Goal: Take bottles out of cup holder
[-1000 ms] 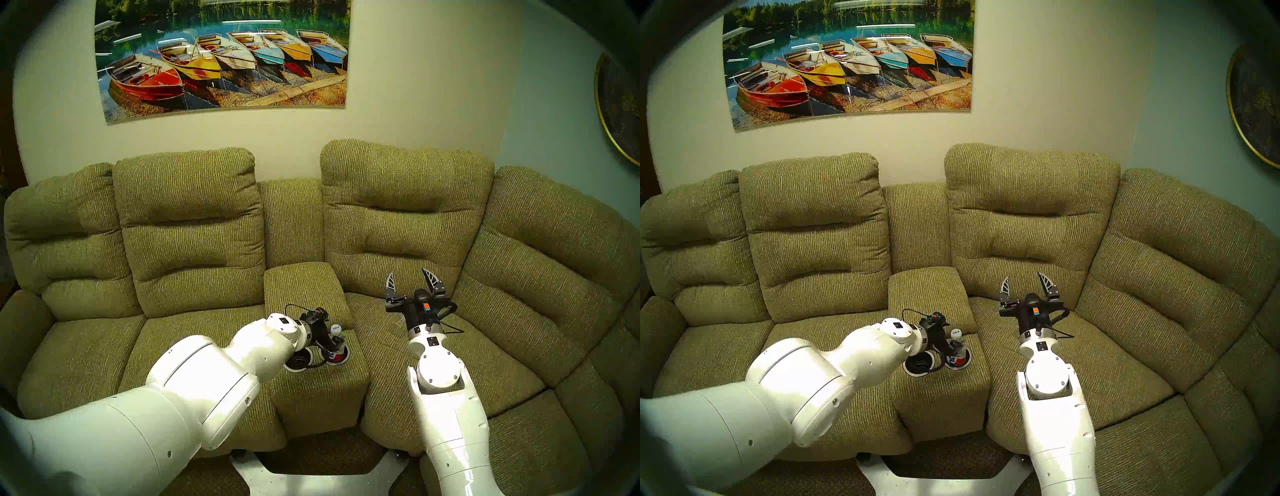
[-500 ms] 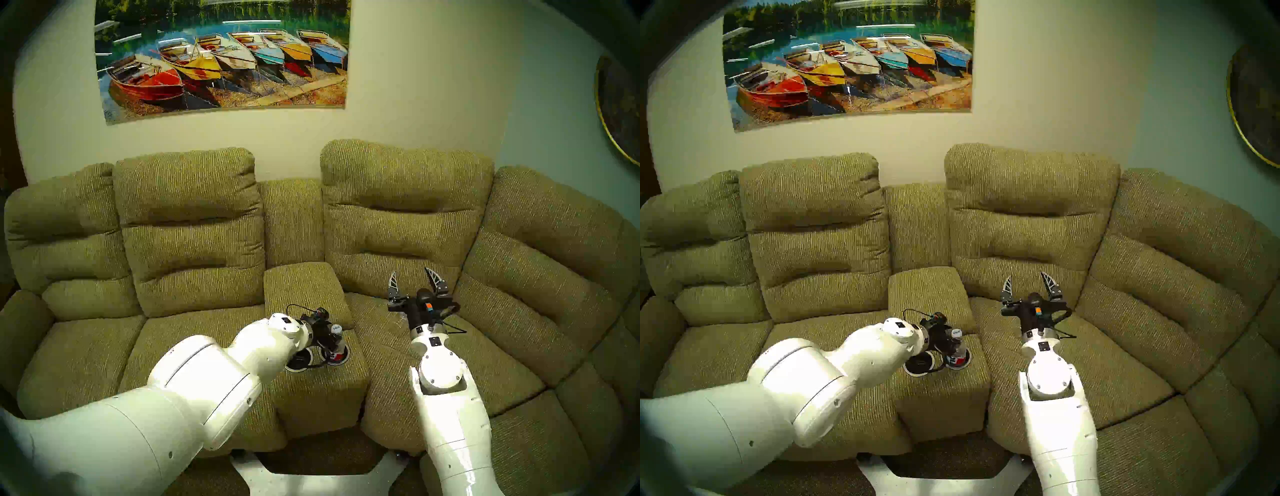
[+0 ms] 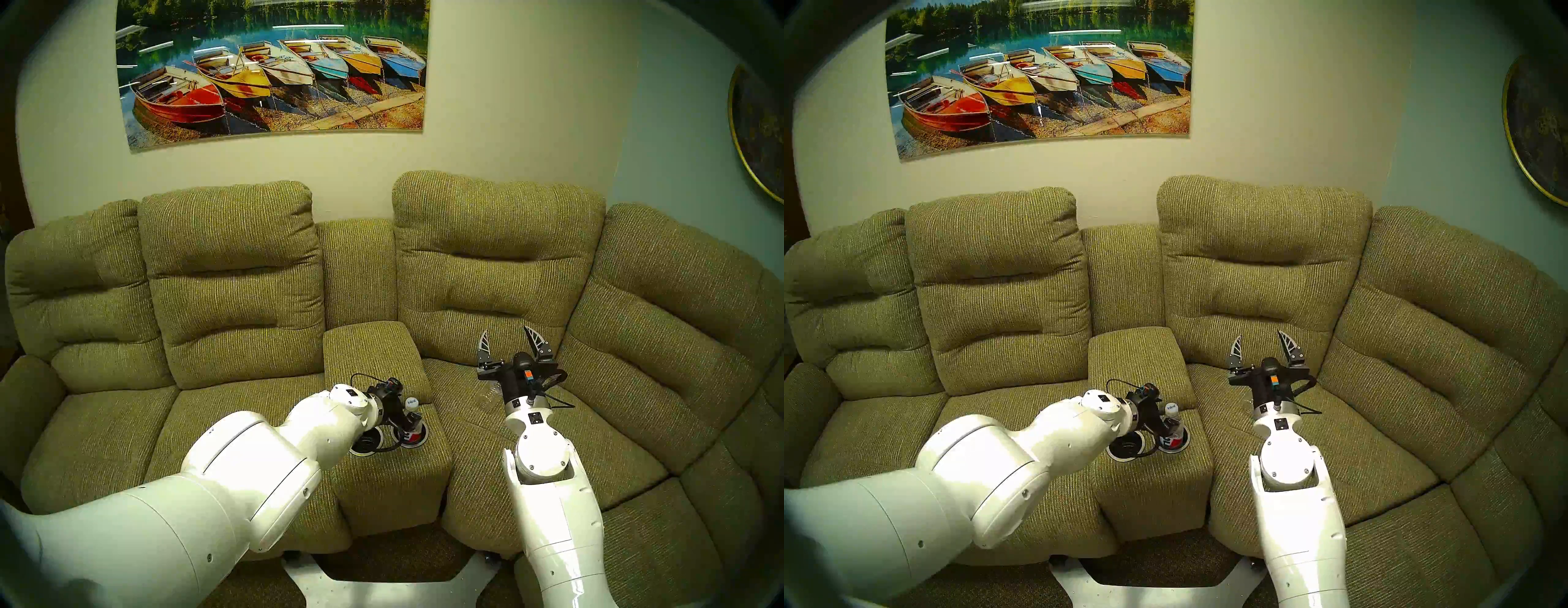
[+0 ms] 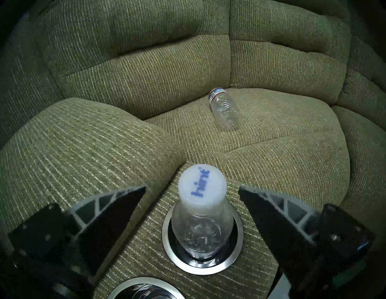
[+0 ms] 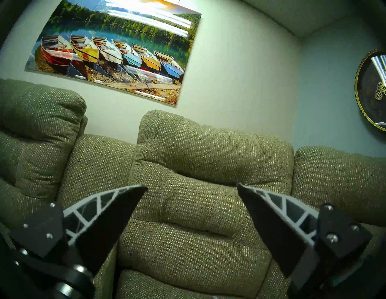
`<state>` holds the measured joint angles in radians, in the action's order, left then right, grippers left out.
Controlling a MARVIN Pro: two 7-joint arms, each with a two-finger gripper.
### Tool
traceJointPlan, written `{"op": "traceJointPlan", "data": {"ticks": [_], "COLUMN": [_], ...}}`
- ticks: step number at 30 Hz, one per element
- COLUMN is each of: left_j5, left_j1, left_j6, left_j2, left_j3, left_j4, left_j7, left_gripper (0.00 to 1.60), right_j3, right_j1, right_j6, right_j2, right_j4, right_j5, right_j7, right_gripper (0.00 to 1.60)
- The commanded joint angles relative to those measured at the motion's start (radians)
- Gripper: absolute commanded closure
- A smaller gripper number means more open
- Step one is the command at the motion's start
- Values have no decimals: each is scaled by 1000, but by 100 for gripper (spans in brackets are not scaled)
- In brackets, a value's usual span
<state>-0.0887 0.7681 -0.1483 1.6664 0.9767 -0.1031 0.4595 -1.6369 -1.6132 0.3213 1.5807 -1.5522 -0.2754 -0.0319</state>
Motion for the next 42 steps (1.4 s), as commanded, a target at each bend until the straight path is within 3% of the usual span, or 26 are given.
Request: {"op": "traceJointPlan", "data": {"ticks": [1,29,42], "left_j5": [0,-4,-33], "left_j1": [-14,-29,-81], "left_j6": [-3,-12,-44], "left_j2": [9,-3,-12], "left_j3": [0,4,44], "left_j4": [-13,-20,-60], "left_j7": [0,0,61], "left_gripper": [160,160,160], "right_j3": [1,9,17], "right_j1": [-1,-27,-81], "right_j6": [11,11,-29], "right_j2": [-2,-3,-2], "right_j4": [-40,-77,4], "right_j5": [-3,-8,-2], "right_j7": [-2,-11,13], "right_gripper": [0,0,0]}}
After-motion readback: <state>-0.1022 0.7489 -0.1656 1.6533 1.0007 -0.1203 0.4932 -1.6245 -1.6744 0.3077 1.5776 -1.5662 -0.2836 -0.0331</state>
